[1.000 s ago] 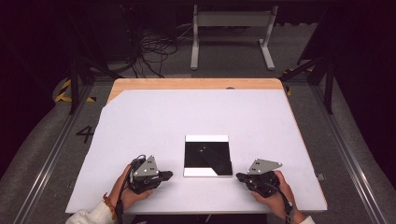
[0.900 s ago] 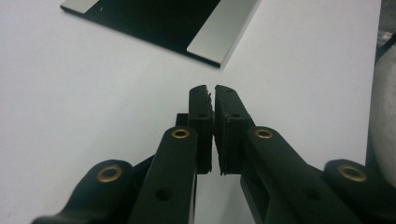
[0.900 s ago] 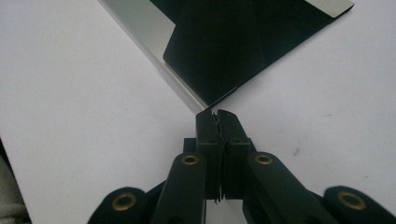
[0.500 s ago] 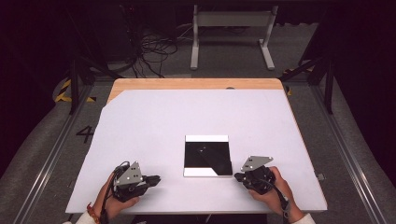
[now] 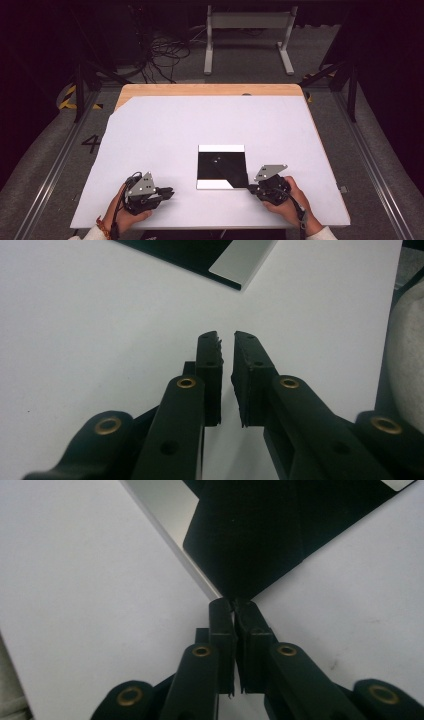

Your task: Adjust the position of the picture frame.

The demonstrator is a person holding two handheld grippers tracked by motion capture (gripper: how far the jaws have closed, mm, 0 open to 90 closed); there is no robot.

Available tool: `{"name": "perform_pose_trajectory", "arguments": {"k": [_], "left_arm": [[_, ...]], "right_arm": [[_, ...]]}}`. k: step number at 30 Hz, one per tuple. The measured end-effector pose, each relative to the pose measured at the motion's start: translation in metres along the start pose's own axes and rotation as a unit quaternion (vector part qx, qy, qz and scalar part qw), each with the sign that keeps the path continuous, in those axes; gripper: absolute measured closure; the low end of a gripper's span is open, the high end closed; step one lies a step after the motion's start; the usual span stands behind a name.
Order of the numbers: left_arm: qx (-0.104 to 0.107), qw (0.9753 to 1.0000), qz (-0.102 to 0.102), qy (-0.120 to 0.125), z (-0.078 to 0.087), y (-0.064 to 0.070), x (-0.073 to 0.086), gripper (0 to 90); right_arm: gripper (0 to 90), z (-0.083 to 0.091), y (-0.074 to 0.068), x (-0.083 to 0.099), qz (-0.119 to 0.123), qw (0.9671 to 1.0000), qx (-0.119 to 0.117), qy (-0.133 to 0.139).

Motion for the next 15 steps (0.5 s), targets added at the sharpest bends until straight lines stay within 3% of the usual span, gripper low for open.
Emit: {"name": "perform_pose_trajectory", "arguments": {"k": [5, 11, 15], "left_arm": [[0.0, 1.0, 0.002, 0.002, 0.001, 0.0, 0.0, 81.7], [0.004, 1.0, -0.001, 0.0, 0.0, 0.0, -0.001, 81.9], [0.002, 1.0, -0.001, 0.0, 0.0, -0.001, -0.001, 81.9]], "right_arm": [[86.0, 0.008, 0.003, -0.001, 0.005, 0.9999, 0.008, -0.007], [83.5, 0.0, 0.002, -0.006, 0.017, 0.9993, 0.006, -0.034], [82.9, -0.003, 0.004, -0.008, 0.011, 0.9997, 0.001, -0.023]]}}
Point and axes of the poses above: each handheld gripper's, and its own axes: z roughly backward along the jaws, x roughly out of its underside, y roughly to its right, the point moved 3 cm from there along -z, roughly forward along the jaws, and after that the axes turned 6 degrees about x, right-handed, at the moved point
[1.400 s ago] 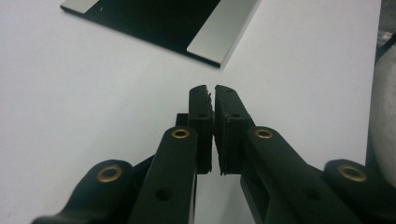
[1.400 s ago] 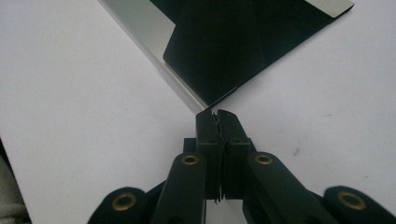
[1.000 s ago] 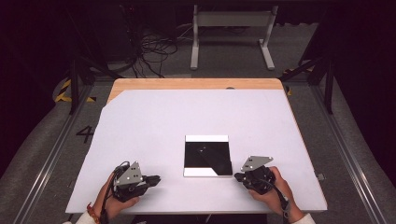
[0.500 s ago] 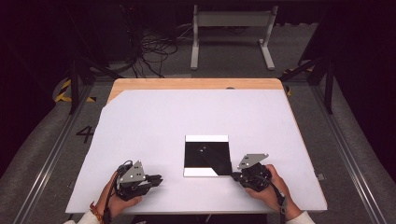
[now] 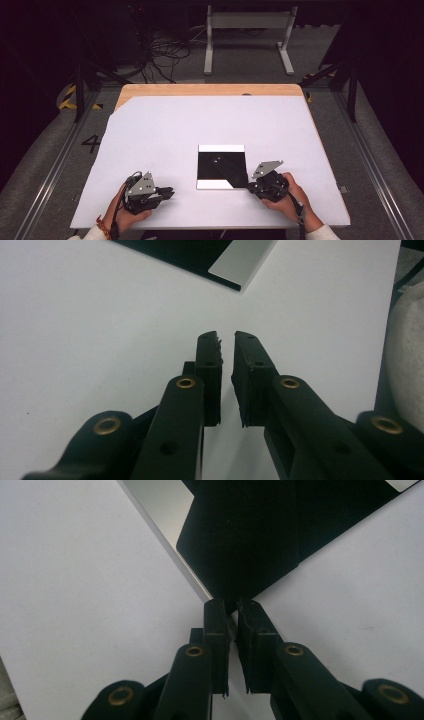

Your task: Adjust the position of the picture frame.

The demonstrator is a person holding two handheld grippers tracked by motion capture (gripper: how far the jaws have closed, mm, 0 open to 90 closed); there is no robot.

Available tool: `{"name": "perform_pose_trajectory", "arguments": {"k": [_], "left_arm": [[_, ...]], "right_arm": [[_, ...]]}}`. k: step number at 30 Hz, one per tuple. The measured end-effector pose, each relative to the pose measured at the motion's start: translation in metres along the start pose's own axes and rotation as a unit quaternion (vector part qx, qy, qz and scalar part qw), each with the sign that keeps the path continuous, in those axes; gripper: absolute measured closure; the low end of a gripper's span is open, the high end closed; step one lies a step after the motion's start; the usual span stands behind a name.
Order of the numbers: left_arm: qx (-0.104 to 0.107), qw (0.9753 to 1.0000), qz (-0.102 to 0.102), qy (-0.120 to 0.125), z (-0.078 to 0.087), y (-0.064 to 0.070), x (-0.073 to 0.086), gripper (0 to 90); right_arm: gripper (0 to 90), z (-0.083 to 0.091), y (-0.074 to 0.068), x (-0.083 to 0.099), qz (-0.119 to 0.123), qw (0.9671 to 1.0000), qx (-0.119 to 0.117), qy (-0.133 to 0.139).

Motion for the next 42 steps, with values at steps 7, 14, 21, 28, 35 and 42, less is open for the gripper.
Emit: {"name": "perform_pose_trajectory", "arguments": {"k": [7, 14, 21, 28, 35, 42], "left_arm": [[0.003, 1.0, 0.001, -0.001, -0.001, 0.0, 0.0, 81.5], [0.004, 1.0, 0.007, -0.006, -0.006, -0.001, 0.0, 79.5], [0.003, 1.0, 0.005, 0.002, -0.006, -0.003, 0.0, 78.6], [0.001, 1.0, 0.001, 0.002, -0.007, -0.004, -0.001, 75.9], [0.001, 1.0, 0.001, -0.002, -0.009, -0.004, -0.001, 72.7], [0.003, 1.0, 0.003, -0.009, -0.01, -0.005, 0.0, 72.4]], "right_arm": [[82.7, 0.006, 0.001, 0.001, 0.016, 0.9997, -0.002, -0.017], [81.8, 0.001, -0.004, -0.004, 0.034, 0.9988, 0.008, -0.034], [80.5, -0.001, 0.001, -0.003, 0.015, 0.9998, -0.003, -0.009], [68.2, -0.001, 0.006, 0.004, -0.009, 0.9988, -0.04, 0.028], [58.4, -0.005, 0.014, 0.006, -0.068, 0.993, -0.079, 0.055], [56.0, -0.002, 0.012, 0.006, -0.046, 0.9965, -0.061, 0.034]]}}
Point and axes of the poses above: each handheld gripper's, and its own axes: z roughly backward along the jaws, x roughly out of its underside, y roughly to its right, the point moved 3 cm from there along -z, roughly forward along the jaws, and after that the axes turned 6 degrees about x, right-handed, at the moved point
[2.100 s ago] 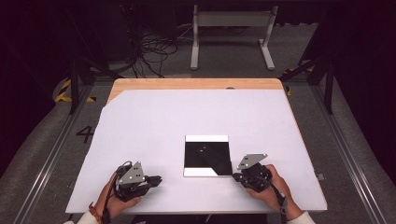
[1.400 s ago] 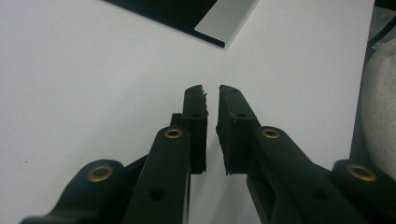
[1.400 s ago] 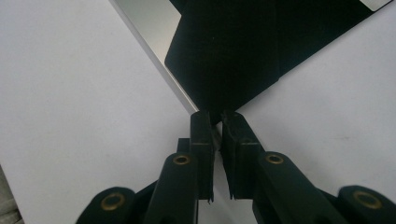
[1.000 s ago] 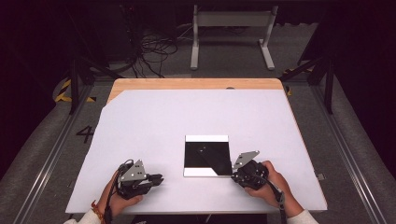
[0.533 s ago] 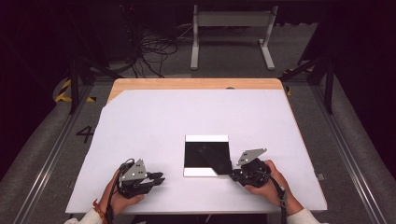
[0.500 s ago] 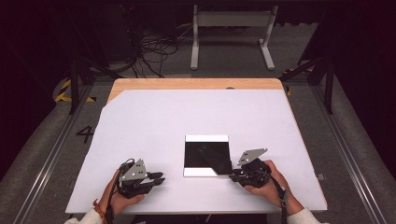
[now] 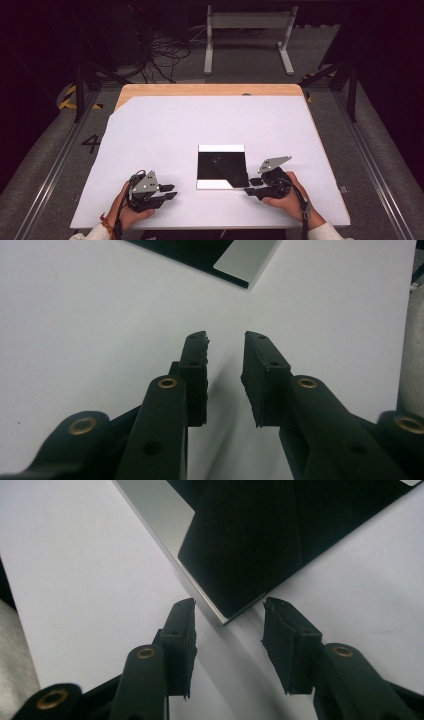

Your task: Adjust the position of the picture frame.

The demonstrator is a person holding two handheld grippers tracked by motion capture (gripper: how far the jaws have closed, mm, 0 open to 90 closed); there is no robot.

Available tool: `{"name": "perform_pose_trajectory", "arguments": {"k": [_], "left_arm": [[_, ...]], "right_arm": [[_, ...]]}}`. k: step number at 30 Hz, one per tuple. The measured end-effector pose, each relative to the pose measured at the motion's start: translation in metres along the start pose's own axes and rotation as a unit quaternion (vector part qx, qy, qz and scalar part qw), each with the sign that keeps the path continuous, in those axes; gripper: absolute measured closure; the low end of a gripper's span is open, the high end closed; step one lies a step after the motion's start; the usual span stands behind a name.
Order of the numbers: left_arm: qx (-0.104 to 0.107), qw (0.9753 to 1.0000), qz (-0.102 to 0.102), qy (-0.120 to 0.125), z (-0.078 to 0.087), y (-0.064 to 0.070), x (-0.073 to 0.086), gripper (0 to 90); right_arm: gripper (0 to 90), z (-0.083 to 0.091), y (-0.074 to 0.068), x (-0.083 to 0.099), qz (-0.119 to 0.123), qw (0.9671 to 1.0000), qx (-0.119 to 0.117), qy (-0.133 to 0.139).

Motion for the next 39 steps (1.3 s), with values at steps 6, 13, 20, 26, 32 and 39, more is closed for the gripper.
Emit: {"name": "perform_pose_trajectory", "arguments": {"k": [6, 13, 20, 26, 32, 39], "left_arm": [[0.004, 1.0, -0.001, -0.001, -0.001, 0.001, 0.0, 72.3], [0.005, 1.0, -0.001, -0.001, 0.0, 0.001, 0.0, 72.0], [0.007, 1.0, -0.001, -0.001, -0.001, 0.001, 0.0, 72.2], [0.009, 1.0, -0.001, -0.004, -0.002, 0.0, -0.001, 71.9], [0.01, 0.9999, 0.0, -0.009, -0.005, 0.001, -0.001, 71.5], [0.01, 0.9999, 0.0, -0.008, -0.005, 0.0, -0.001, 71.3]], "right_arm": [[56.6, 0.001, -0.005, 0.0, 0.016, 0.9999, -0.002, -0.002], [57.9, 0.002, -0.009, 0.001, 0.035, 0.9994, 0.0, -0.005], [59.1, 0.003, -0.008, 0.002, 0.038, 0.9988, 0.023, -0.023], [57.4, -0.001, -0.014, -0.006, 0.059, 0.9962, 0.035, -0.053], [57.5, -0.004, -0.014, -0.014, 0.06, 0.9942, 0.033, -0.083], [60.5, -0.005, -0.009, -0.013, 0.038, 0.9976, 0.021, -0.055]]}}
Point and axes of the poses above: each handheld gripper's, and its own axes: z roughly backward along the jaws, x roughly out of its underside, y roughly to its right, the point moved 3 cm from there along -z, roughly forward along the jaws, and after that the axes turned 6 degrees about x, right-handed, at the moved point
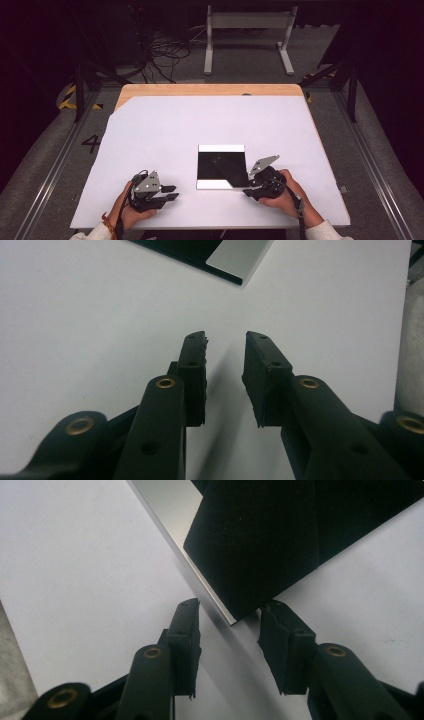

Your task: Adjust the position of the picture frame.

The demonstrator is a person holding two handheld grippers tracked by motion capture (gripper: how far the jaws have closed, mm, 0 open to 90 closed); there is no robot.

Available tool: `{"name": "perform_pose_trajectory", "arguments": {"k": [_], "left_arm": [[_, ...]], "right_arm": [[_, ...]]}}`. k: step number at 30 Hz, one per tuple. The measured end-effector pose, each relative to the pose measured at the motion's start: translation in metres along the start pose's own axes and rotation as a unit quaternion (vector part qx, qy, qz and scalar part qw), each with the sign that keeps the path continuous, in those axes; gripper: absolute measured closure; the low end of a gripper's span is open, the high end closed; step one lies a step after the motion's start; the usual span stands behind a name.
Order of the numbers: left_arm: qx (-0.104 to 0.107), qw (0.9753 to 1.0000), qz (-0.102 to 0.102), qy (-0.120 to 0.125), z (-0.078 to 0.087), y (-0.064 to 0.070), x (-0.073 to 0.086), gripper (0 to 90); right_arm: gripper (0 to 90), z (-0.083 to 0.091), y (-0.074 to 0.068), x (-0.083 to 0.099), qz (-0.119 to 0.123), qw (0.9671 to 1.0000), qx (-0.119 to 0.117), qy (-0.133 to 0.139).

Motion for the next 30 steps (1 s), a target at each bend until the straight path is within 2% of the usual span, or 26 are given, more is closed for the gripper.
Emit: {"name": "perform_pose_trajectory", "arguments": {"k": [5, 9, 11, 14, 17, 19, 23, 25, 26, 30], "left_arm": [[-0.001, 1.0, -0.001, 0.001, 0.001, 0.0, 0.0, 70.7], [0.0, 1.0, 0.001, 0.001, 0.0, 0.0, 0.0, 70.8], [0.0, 1.0, 0.0, 0.001, 0.0, 0.0, 0.0, 70.9], [0.0, 1.0, 0.002, 0.001, 0.0, 0.0, 0.0, 70.8], [-0.001, 1.0, 0.0, -0.001, 0.0, 0.0, 0.0, 70.5], [-0.001, 1.0, 0.001, 0.002, -0.001, 0.0, -0.001, 70.2], [-0.001, 1.0, 0.0, 0.004, -0.002, 0.0, -0.003, 69.1], [0.002, 1.0, 0.0, 0.005, -0.004, 0.0, -0.006, 68.5], [0.003, 1.0, -0.002, 0.004, -0.005, 0.0, -0.007, 68.5], [0.008, 0.9999, -0.002, 0.01, -0.009, 0.0, -0.013, 66.8]], "right_arm": [[57.3, 0.0, 0.0, 0.001, -0.006, 0.9998, -0.009, 0.017], [55.0, -0.001, 0.003, 0.003, -0.041, 0.9978, -0.032, 0.042], [52.6, -0.001, 0.005, 0.003, -0.061, 0.9953, -0.052, 0.055], [50.3, 0.001, 0.01, 0.002, -0.1, 0.9885, -0.08, 0.081], [48.6, 0.0, 0.012, 0.002, -0.115, 0.9856, -0.083, 0.092], [48.3, -0.002, 0.015, 0.001, -0.143, 0.9795, -0.095, 0.106], [49.2, -0.008, 0.022, 0.001, -0.182, 0.968, -0.118, 0.125], [49.1, -0.01, 0.025, 0.002, -0.194, 0.9631, -0.132, 0.132], [49.3, -0.01, 0.025, 0.002, -0.203, 0.9596, -0.14, 0.136], [48.7, -0.012, 0.027, -0.002, -0.218, 0.9506, -0.162, 0.15]]}}
Point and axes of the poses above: each handheld gripper's, and its own axes: z roughly backward along the jaws, x roughly out of its underside, y roughly to its right, the point moved 3 cm from there along -z, roughly forward along the jaws, and after that the axes turned 6 degrees about x, right-handed, at the moved point
